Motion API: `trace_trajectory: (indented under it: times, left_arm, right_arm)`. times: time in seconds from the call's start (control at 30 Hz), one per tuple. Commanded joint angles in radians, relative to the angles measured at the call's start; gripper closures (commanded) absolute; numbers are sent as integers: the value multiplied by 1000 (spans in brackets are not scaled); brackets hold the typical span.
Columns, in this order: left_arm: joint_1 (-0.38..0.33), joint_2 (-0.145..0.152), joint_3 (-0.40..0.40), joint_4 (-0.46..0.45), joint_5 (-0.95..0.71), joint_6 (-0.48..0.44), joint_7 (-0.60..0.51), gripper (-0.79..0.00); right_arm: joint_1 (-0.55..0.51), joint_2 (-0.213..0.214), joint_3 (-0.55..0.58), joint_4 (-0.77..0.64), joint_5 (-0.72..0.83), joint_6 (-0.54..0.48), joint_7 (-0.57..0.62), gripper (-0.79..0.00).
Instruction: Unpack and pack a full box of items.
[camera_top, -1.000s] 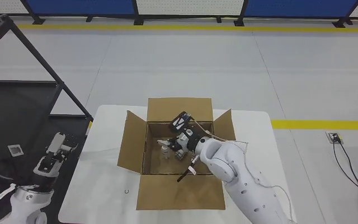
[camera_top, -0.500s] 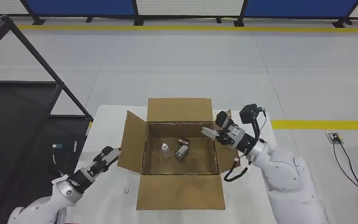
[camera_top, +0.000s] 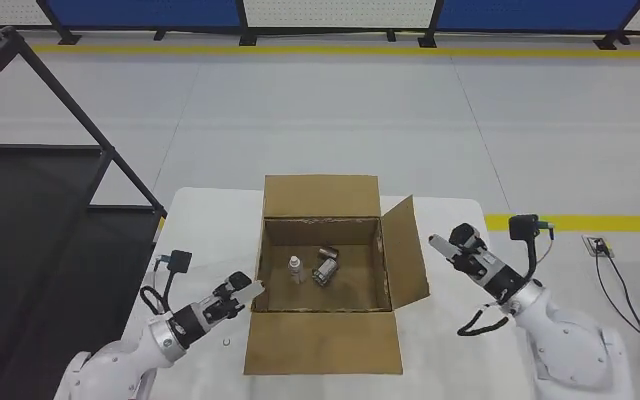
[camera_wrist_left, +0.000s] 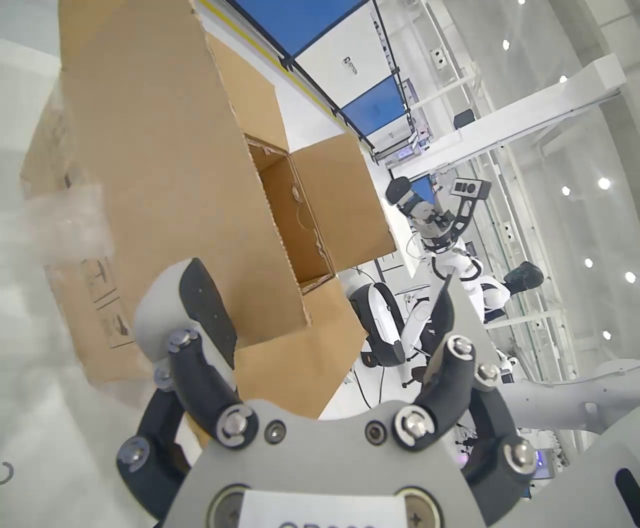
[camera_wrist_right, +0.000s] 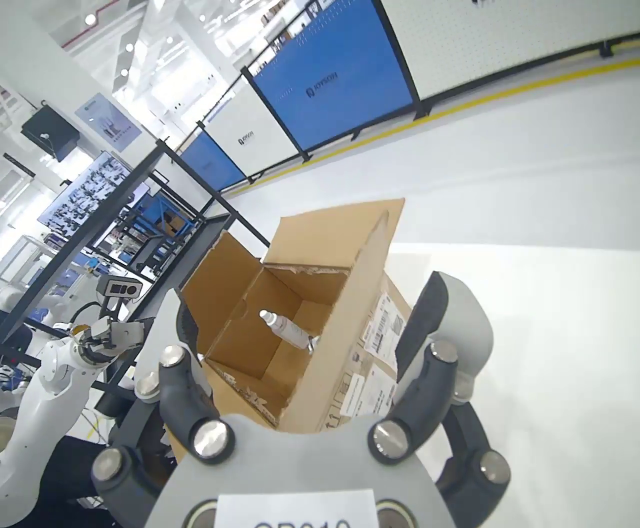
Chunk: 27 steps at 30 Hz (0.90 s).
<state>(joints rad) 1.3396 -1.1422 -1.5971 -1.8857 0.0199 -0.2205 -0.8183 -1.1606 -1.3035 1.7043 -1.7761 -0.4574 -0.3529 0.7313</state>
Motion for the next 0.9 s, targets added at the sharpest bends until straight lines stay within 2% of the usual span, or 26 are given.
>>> trace_trajectory:
  times: [0.0, 0.23, 0.43, 0.63, 0.87]
  left_arm:
    - [-34, -1, 32, 33, 10, 8, 6, -785]
    - [-123, -6, 130, 138, 22, 46, 14, -785]
    - [-167, -10, 188, 189, 23, 55, 23, -785]
    - [-182, -12, 226, 202, 28, 54, 31, -785]
    - [-177, -9, 241, 201, 33, 49, 34, -785]
  right_arm:
    - [36, 5, -17, 52, 21, -8, 57, -785]
    - [114, 16, -85, 176, 144, -130, 135, -785]
    - [175, 24, -161, 247, 269, -245, 241, -785]
    - [268, 25, -264, 349, 305, -253, 304, -785]
    - [366, 17, -376, 481, 290, -240, 292, -785]
